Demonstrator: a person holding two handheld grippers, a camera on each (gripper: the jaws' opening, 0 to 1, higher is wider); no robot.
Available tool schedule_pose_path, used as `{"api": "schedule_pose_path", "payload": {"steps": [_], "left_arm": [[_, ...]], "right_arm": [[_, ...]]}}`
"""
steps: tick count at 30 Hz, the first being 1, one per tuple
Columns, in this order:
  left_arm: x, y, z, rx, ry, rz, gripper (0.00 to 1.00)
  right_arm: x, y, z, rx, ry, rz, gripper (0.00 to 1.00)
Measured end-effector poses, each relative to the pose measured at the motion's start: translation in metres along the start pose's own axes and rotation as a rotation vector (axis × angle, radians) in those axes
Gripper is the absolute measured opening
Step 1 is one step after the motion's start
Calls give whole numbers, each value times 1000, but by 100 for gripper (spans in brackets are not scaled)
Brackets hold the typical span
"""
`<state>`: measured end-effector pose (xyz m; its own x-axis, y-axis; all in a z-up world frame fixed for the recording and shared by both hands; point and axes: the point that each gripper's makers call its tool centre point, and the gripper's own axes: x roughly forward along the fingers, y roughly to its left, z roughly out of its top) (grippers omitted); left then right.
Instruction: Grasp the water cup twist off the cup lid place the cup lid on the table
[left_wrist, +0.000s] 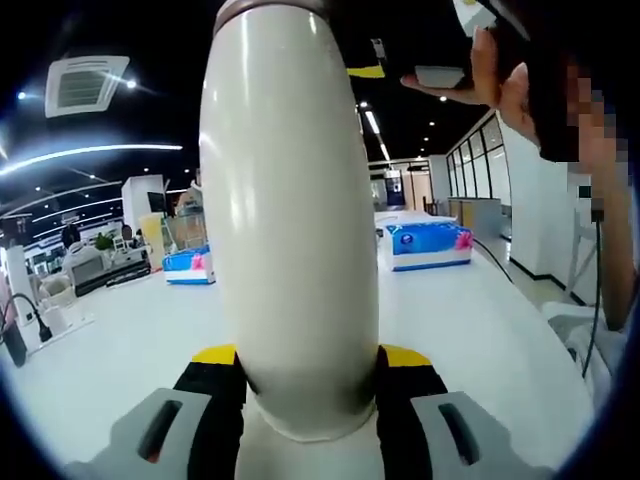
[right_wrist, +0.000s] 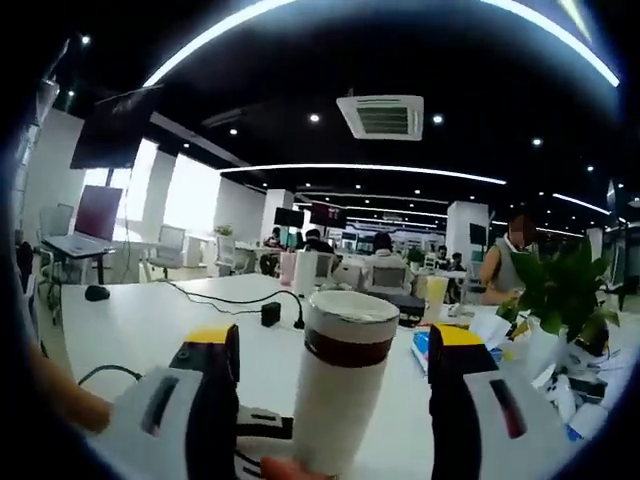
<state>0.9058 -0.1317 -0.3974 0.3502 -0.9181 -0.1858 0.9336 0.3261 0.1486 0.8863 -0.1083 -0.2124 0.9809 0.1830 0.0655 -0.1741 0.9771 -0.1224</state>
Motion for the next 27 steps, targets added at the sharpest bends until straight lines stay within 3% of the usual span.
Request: {"api": "schedule_pose_path", "payload": {"steps": [9, 15, 20, 27], "left_arm": [[0, -1, -1, -2, 3, -3, 52], [1, 0, -1, -1, 4, -4, 52], [1, 0, -1, 2, 5, -5, 52], [1, 0, -2, 5, 7, -7, 52]], "right_arm": [[4, -5, 5, 2, -2, -10, 72], [8, -5, 10, 66, -36, 5, 66], [12, -8, 5, 31, -15, -9, 62], [16, -10, 2, 54, -9, -12, 58]]}}
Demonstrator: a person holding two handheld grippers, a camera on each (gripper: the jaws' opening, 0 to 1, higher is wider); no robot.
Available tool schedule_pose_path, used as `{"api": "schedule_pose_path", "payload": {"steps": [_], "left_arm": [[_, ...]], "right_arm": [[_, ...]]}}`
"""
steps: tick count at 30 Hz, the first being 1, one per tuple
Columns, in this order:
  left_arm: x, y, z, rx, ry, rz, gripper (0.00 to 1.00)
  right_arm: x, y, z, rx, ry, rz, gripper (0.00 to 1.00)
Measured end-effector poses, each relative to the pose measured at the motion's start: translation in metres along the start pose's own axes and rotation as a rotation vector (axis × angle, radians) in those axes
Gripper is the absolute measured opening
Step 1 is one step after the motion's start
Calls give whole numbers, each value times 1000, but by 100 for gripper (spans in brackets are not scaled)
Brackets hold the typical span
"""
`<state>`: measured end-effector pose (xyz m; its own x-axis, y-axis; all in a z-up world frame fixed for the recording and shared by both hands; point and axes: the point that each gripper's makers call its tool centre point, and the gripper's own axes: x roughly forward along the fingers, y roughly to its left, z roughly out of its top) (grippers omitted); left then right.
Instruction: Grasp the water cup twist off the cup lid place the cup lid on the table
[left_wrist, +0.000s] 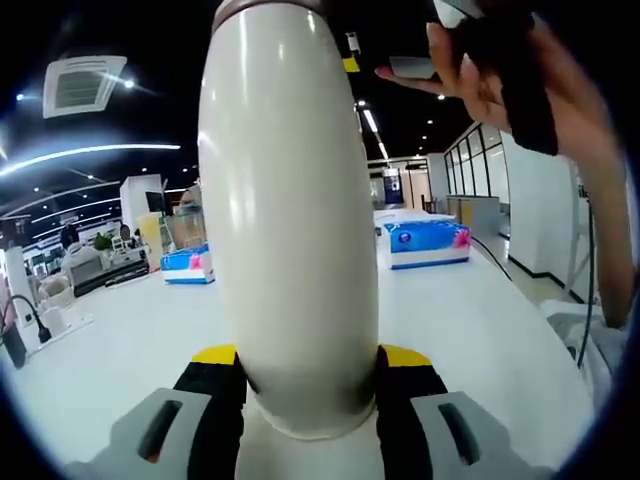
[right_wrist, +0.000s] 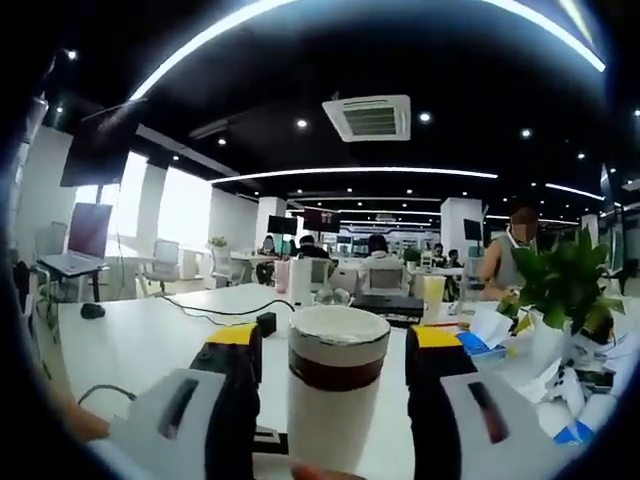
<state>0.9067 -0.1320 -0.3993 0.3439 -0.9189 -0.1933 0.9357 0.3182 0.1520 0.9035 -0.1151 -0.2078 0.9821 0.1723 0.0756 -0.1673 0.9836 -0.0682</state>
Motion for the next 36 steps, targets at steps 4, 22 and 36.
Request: {"api": "schedule_pose_path", "payload": {"steps": [4, 22, 36], "left_arm": [[0, 0, 0, 1, 1, -1, 52], [2, 0, -1, 5, 4, -5, 52], [3, 1, -1, 5, 8, -3, 52]], "right_arm": [[3, 0, 1, 5, 1, 2, 56], [7, -3, 1, -3, 23, 22, 45], [5, 0, -1, -4, 11, 126, 44]]}}
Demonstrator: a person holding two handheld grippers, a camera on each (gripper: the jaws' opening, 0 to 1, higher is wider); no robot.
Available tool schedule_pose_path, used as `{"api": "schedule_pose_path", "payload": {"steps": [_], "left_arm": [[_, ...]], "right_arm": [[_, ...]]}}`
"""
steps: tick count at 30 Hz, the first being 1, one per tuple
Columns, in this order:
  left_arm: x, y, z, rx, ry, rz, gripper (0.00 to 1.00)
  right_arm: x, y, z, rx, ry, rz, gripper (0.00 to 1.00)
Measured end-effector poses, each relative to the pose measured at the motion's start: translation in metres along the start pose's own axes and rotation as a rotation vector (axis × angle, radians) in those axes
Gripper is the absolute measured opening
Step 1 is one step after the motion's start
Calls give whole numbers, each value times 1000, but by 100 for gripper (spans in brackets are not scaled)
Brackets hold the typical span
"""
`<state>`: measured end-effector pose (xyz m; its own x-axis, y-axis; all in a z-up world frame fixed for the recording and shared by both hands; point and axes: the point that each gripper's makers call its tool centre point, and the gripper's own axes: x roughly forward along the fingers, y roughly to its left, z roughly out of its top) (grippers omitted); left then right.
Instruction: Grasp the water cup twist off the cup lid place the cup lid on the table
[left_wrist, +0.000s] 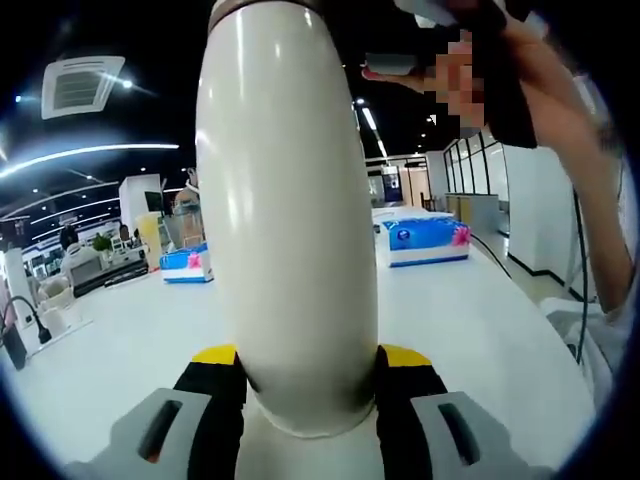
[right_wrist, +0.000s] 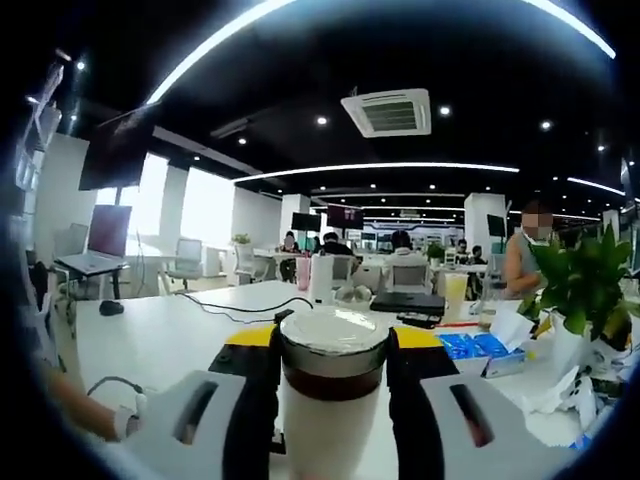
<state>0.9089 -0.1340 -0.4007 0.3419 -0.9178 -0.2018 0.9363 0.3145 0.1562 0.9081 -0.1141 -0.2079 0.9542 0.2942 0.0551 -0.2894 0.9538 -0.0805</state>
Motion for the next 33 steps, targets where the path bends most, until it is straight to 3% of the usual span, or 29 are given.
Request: {"api": "schedule_pose_path", "payload": {"steps": [15, 33], "left_arm": [[0, 1, 0, 2, 3, -1, 52], [0, 1, 0, 2, 5, -1, 52]], "right_arm": [[1, 2, 1, 1, -35, 134, 44], [2, 7, 1, 17, -24, 276, 44]]}}
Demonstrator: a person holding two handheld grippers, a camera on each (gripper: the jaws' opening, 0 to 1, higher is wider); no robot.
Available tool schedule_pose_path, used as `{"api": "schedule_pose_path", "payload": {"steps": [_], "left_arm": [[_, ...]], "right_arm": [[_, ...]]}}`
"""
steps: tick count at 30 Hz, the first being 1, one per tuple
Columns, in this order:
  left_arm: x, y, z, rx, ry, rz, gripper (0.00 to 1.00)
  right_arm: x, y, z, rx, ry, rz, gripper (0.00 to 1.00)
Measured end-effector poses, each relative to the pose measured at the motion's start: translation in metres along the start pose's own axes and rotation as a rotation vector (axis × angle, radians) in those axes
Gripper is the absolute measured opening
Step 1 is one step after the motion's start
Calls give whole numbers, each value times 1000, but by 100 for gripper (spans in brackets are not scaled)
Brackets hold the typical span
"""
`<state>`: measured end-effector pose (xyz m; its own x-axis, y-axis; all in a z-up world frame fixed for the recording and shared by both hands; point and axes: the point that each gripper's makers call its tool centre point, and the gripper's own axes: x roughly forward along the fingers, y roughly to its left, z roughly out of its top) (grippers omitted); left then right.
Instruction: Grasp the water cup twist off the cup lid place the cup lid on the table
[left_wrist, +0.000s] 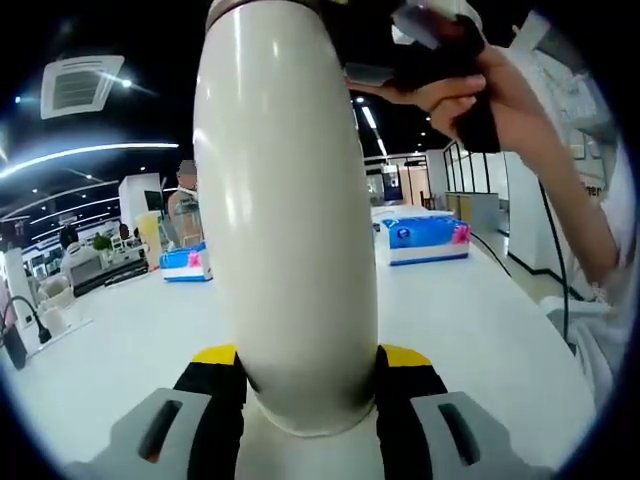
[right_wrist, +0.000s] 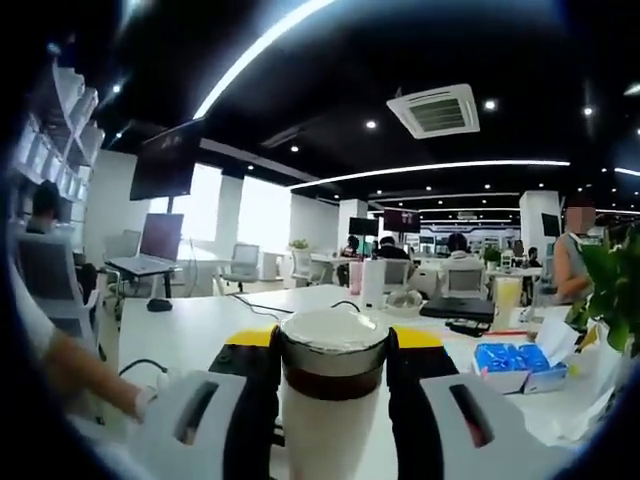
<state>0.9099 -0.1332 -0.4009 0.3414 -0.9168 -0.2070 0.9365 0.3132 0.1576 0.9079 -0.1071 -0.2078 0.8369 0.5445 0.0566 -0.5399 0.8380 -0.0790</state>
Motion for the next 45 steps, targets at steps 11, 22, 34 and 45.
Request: {"api": "schedule_pose_path", "payload": {"steps": [11, 22, 34, 45], "left_arm": [[0, 0, 0, 3, 1, 0, 52], [0, 0, 0, 2, 3, 0, 52], [0, -2, 0, 2, 4, -1, 52], [-2, -6, -1, 5, 5, -6, 52]], "right_arm": [[-1, 1, 0, -1, 3, 128, 44], [0, 1, 1, 16, -7, 226, 44], [0, 2, 0, 35, -18, 340, 44], [-4, 8, 0, 38, -79, 472, 44]]}}
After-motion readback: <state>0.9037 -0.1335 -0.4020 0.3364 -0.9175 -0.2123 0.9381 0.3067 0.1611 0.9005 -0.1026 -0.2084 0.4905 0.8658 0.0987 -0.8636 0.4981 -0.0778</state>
